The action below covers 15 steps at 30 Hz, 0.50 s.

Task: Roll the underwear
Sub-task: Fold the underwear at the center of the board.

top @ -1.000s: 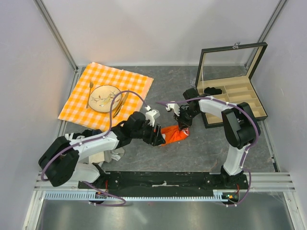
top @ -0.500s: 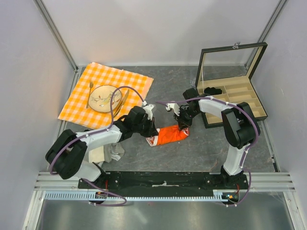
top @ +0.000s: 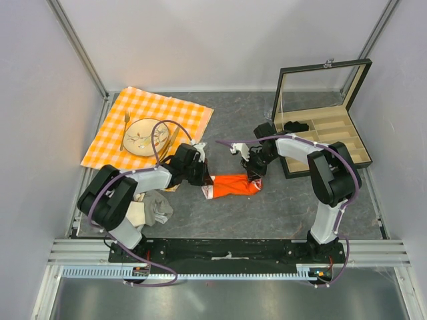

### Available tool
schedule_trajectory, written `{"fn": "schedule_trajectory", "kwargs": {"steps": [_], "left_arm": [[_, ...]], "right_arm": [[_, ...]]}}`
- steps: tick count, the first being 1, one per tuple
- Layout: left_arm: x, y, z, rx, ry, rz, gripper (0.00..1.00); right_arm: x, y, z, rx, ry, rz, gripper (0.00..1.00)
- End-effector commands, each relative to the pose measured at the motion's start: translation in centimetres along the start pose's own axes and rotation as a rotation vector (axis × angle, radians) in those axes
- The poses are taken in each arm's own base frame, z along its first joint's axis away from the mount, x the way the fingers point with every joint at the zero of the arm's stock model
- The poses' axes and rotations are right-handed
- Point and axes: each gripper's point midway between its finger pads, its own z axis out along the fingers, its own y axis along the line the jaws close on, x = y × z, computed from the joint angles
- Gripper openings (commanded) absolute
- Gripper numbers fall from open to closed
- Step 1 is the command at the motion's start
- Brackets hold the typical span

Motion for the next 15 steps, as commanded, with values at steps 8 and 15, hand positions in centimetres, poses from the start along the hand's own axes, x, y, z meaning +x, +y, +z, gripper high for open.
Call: {"fn": "schedule_trajectory", "kwargs": {"steps": [8,15], "left_arm": [[-0.2,3.9,2.2,-0.122,0.098,0.017,0.08],[-1.3,4.7,3.1,-0.155,0.160,0.069,0.08]], "right_arm": [[1.3,1.6,-1.2,0.010,0.035,0.009,0.45],[0.2,-0.9,-4.9,0.144,-0.014,0.028,0.54]]}}
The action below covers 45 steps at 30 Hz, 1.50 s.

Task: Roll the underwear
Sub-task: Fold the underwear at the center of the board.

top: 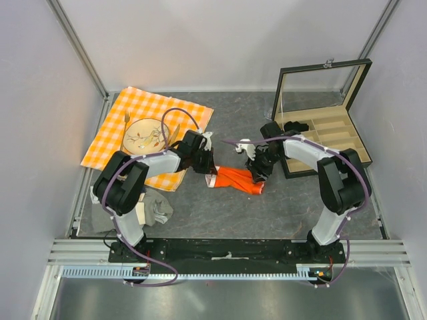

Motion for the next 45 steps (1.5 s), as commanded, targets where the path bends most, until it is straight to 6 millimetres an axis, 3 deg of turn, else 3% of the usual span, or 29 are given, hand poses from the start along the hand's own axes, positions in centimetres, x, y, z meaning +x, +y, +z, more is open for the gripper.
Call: {"fn": "schedule_trajectory", "kwargs": {"steps": [1,9,16,23,30,34,37,38,39,40,43,45], "left_arm": [[2.4,4.1,0.6,-0.145,0.132,0.056,0.08],[1.2,4.5,1.2,-0.149,0.167,0.093,0.10],[-0.4,3.8,1.2,-0.128,0.160,0.126,0.15],[-1.9,2.9,0.8,-0.105,0.145,0.149,0.17],[-2.6,2.5,0.7,-0.095,0.140,0.157,0.18],[-3.1,2.3,0.7,-0.090,0.135,0.170,0.20],[-3.4,2.4,1.0,-0.091,0.147,0.184,0.23],[-3.5,2.4,1.0,-0.096,0.154,0.185,0.23],[-4.2,2.3,1.0,-0.096,0.144,0.193,0.24],[-4.1,2.3,1.2,-0.093,0.152,0.195,0.25],[-4.8,2.3,1.3,-0.095,0.155,0.204,0.25],[-5.4,2.1,1.2,-0.095,0.150,0.212,0.26]], "right_arm": [[-0.5,-1.7,-3.1,0.111,-0.013,0.009,0.55],[0.3,-3.6,-4.6,0.193,0.015,0.001,0.54],[-1.2,-3.8,-3.9,0.143,-0.035,0.000,0.39],[-3.8,-3.9,-4.0,0.121,-0.098,-0.016,0.54],[-3.8,-6.4,-3.6,0.196,-0.062,0.026,0.51],[-5.2,-4.0,-4.7,0.103,-0.121,-0.100,0.53],[-4.2,0.7,-6.1,-0.083,-0.116,-0.429,0.60],[-3.6,2.2,-6.7,-0.134,-0.106,-0.610,0.64],[-2.6,3.1,-6.5,-0.164,-0.096,-0.667,0.67],[-2.1,3.6,-6.6,-0.170,-0.087,-0.726,0.75],[-1.0,5.0,-6.1,-0.189,-0.080,-0.967,0.87],[-0.8,5.3,-5.1,-0.181,-0.054,-1.036,0.87]]}}
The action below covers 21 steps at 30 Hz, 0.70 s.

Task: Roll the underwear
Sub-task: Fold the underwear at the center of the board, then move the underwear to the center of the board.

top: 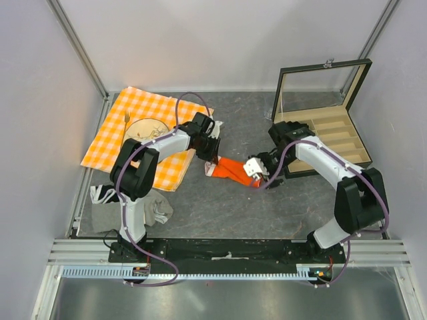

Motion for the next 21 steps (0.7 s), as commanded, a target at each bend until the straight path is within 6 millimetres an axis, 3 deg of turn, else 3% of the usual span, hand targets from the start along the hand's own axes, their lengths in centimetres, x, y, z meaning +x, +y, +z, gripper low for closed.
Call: {"fn": "schedule_trajectory", "kwargs": {"steps": [1,8,14,21], "left_arm": [[-1.4,1.0,-0.2,-0.033,-0.001,0.054,0.26],[-3.8,0.6,-1.2,-0.021,-0.044,0.067,0.29],[-5.9,0.1,-2.7,-0.008,-0.100,0.072,0.38],[-7.5,0.5,-4.5,-0.031,-0.152,0.093,0.44]], "right_arm": [[-1.1,2.3,1.8,-0.081,-0.017,-0.352,0.85],[0.5,0.2,5.0,-0.061,0.098,-0.408,0.75],[2.7,-1.5,5.7,-0.039,0.198,-0.385,0.69],[2.4,-2.0,5.3,-0.020,0.199,-0.393,0.71]]}}
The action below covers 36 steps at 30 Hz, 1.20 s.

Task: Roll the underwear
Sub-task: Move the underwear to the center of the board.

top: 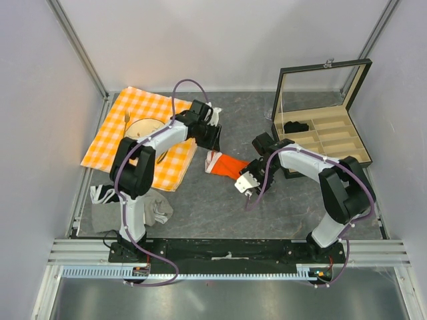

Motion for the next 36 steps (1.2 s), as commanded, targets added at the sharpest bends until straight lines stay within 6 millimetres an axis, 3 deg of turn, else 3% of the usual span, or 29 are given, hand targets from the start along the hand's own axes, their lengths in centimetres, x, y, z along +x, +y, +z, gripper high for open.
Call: {"fn": "schedule_trajectory", "kwargs": {"steps": [1,7,8,9,10,12,14,18,19,21,22,25,29,31,33,34,36], "left_arm": [[-3.3,0.1,-3.2,-0.029,-0.102,0.071,0.45],[-4.9,0.2,-7.4,-0.043,-0.252,0.087,0.51],[-4.3,-0.1,-8.4,-0.030,-0.275,0.077,0.70],[-3.8,-0.8,-8.8,0.016,-0.290,0.027,0.77],[-2.7,0.0,-8.4,0.045,-0.306,-0.005,0.81],[-2.0,-1.6,-9.8,0.197,-0.329,-0.062,0.82],[-0.1,-1.4,-9.6,0.249,-0.314,-0.108,0.79],[2.8,-3.6,-9.7,0.314,-0.283,-0.137,0.73],[4.4,-4.3,-9.1,0.321,-0.253,-0.147,0.72],[4.8,-5.3,-9.3,0.328,-0.278,-0.159,0.72],[6.3,-6.3,-9.1,0.338,-0.263,-0.158,0.72],[7.5,-8.0,-8.7,0.348,-0.270,-0.168,0.72],[8.1,-9.1,-9.0,0.331,-0.303,-0.136,0.72],[8.4,-9.2,-9.2,0.310,-0.327,-0.113,0.72],[7.5,-10.0,-11.0,0.305,-0.428,-0.036,0.71],[8.5,-10.0,-11.1,0.306,-0.440,-0.020,0.71],[8.2,-10.4,-13.4,0.313,-0.534,0.026,0.72]], "right_arm": [[0.3,-1.3,-0.8,0.042,0.024,-0.024,0.71],[1.5,-0.8,0.3,-0.003,0.060,-0.022,0.70],[1.8,-0.7,0.5,-0.010,0.068,-0.017,0.69],[2.0,-0.4,0.8,-0.021,0.078,-0.012,0.66],[2.3,-0.1,1.2,-0.034,0.081,0.007,0.64],[2.5,0.5,1.6,-0.051,0.087,0.027,0.58],[2.4,1.3,1.8,-0.066,0.082,0.062,0.53],[1.7,2.9,1.6,-0.094,0.065,0.146,0.33],[1.2,3.3,1.3,-0.097,0.060,0.171,0.31],[0.4,4.4,1.3,-0.114,0.051,0.266,0.28],[-0.6,4.7,1.2,-0.116,0.031,0.298,0.28],[-3.7,5.7,1.1,-0.151,-0.029,0.446,0.28],[-7.6,6.3,1.6,-0.191,-0.125,0.602,0.31],[-8.6,6.4,1.8,-0.199,-0.132,0.654,0.35],[-8.8,6.3,1.8,-0.195,-0.129,0.682,0.43],[-8.9,6.0,1.6,-0.182,-0.129,0.693,0.45],[-8.9,5.7,1.1,-0.160,-0.124,0.702,0.53]]}}
